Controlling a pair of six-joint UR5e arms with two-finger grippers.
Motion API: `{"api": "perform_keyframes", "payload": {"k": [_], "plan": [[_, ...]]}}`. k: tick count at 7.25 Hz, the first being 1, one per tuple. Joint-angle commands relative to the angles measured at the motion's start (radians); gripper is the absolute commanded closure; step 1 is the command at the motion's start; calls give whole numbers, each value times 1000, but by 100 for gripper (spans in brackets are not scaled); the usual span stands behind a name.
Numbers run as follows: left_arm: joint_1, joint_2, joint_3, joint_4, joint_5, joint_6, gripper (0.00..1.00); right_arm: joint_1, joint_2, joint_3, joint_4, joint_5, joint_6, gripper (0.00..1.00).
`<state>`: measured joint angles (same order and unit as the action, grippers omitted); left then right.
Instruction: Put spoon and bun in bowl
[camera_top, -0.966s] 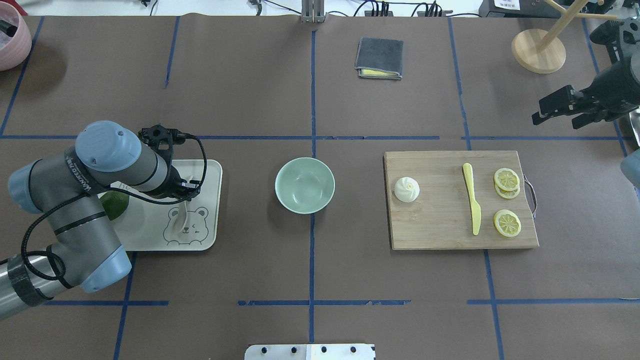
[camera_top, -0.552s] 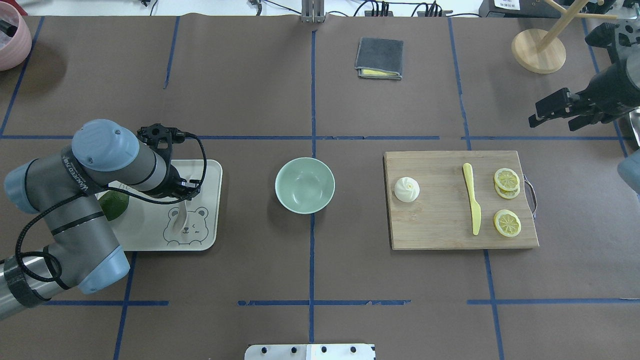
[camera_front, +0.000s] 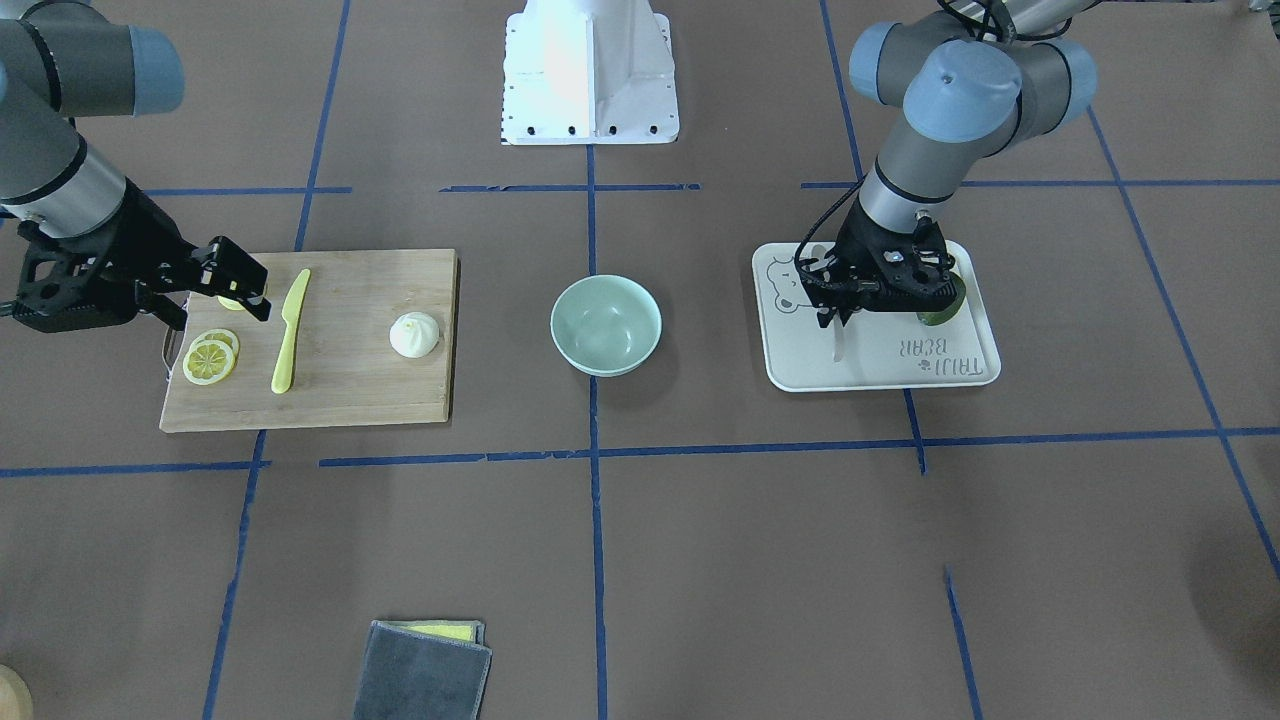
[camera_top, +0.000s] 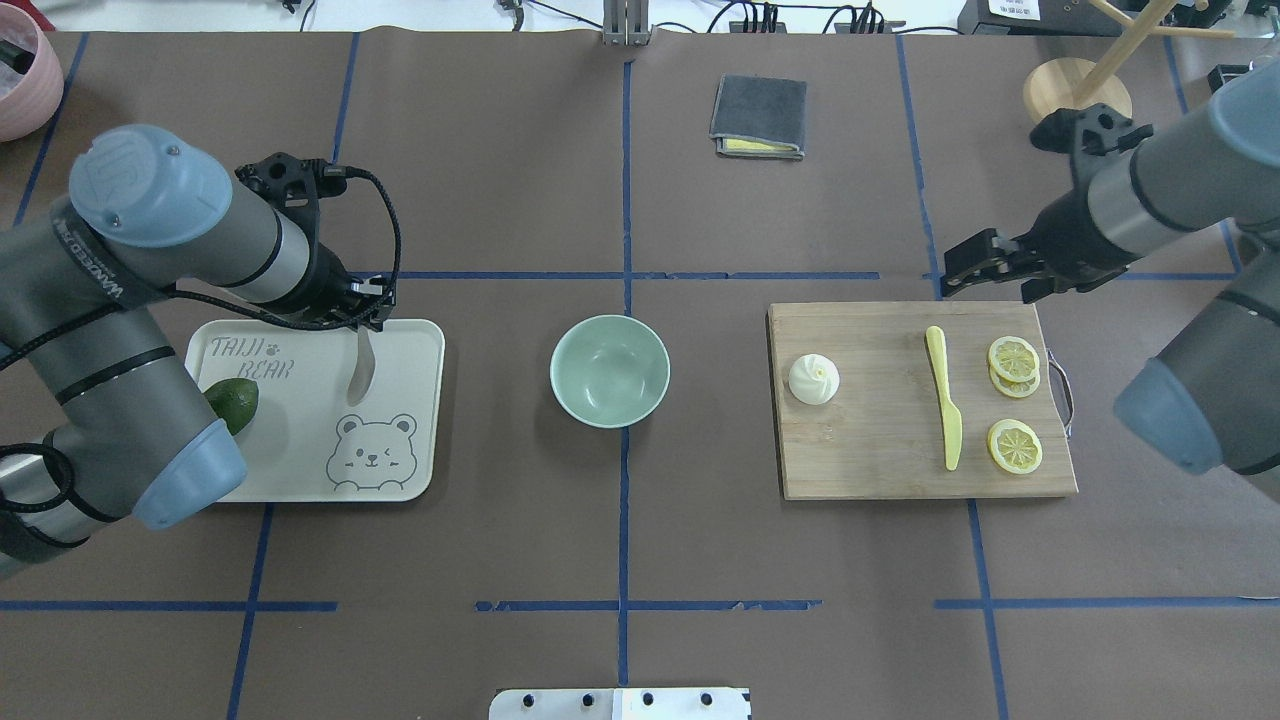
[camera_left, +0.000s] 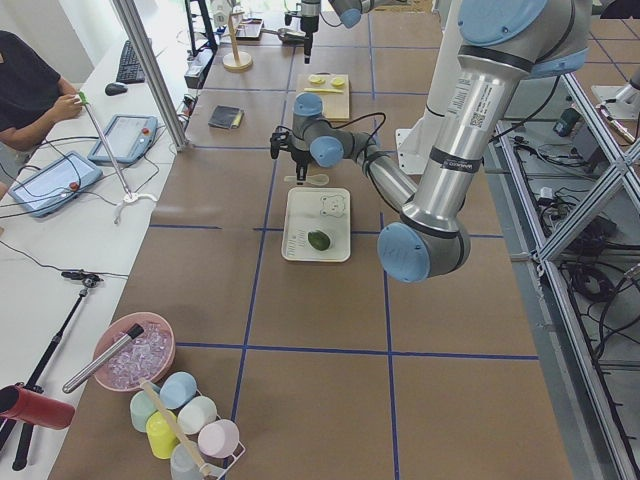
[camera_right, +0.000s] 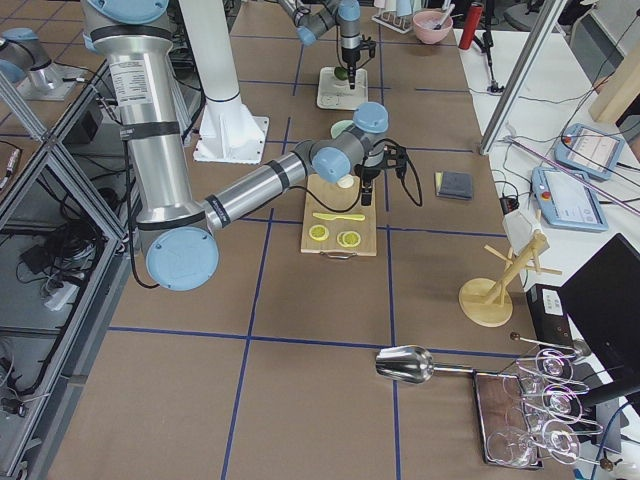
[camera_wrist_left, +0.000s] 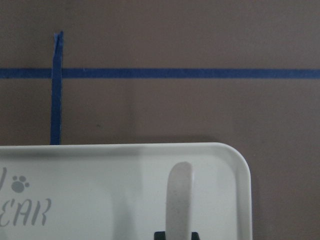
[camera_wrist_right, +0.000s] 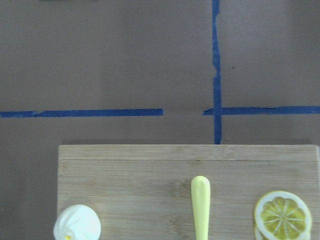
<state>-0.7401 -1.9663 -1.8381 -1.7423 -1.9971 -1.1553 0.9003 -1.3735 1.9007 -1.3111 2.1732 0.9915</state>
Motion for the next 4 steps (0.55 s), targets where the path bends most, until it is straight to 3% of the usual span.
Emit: {"api": "perform_keyframes", "payload": {"k": [1,4], "plan": [[-10,-95,10,3,-23,-195,100,-186,56,-21,43,-181,137,0],[34,-147,62,-91,-14,-415,100,-329,116,-113,41,-323,187,0]]}}
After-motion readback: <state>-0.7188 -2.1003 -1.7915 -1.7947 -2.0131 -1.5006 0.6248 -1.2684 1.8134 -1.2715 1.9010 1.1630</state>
